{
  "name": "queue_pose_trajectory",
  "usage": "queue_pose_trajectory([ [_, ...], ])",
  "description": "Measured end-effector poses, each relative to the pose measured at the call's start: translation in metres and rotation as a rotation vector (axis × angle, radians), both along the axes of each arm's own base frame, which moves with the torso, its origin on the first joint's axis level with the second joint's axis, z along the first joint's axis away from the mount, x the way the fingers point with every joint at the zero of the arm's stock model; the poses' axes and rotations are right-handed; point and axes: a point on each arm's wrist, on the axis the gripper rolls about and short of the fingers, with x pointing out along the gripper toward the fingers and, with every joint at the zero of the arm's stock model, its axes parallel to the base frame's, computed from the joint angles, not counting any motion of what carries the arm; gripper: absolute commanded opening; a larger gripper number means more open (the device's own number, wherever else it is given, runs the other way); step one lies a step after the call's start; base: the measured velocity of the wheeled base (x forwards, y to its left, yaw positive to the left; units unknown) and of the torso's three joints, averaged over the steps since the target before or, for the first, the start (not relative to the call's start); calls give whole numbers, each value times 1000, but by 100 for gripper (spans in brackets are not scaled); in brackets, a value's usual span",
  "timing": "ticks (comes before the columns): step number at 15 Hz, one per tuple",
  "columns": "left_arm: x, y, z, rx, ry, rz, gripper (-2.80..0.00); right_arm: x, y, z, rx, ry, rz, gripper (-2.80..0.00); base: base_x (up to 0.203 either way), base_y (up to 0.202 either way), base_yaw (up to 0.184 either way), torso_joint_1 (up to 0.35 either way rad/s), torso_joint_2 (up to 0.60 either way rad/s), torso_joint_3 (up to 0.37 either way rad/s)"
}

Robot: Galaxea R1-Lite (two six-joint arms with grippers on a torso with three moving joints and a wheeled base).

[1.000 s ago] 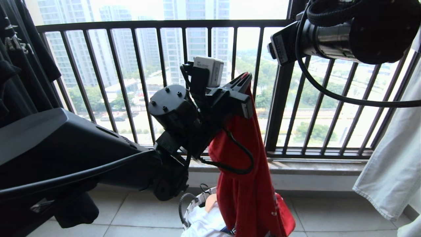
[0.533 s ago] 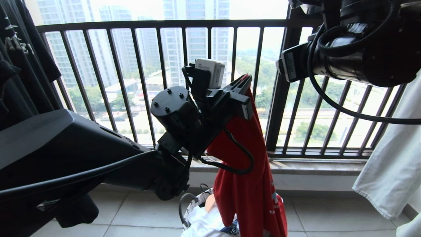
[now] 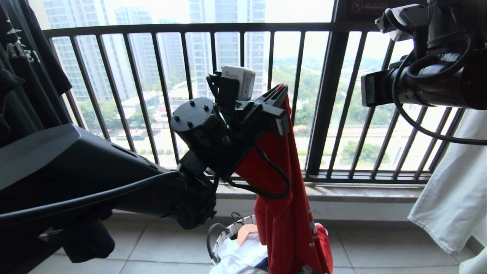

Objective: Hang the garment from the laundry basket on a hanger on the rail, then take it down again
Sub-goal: Hang the clothes on the clothes rack

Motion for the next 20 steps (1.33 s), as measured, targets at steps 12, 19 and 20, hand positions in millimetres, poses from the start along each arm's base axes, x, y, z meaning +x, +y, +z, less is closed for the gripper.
queue_pose_trajectory([
  [12,-8,6,7,-13,10,-19,-280,50,-101,-42,595,459,530,-280,0,0,0,0,0,0],
  [19,-18,10,15,-22,5,-32,-280,107,-112,-98,599,541,734,-280,0,0,0,0,0,0],
  [20,-19,12,16,-25,4,-33,-280,115,-113,-108,584,553,748,-280,0,0,0,0,0,0],
])
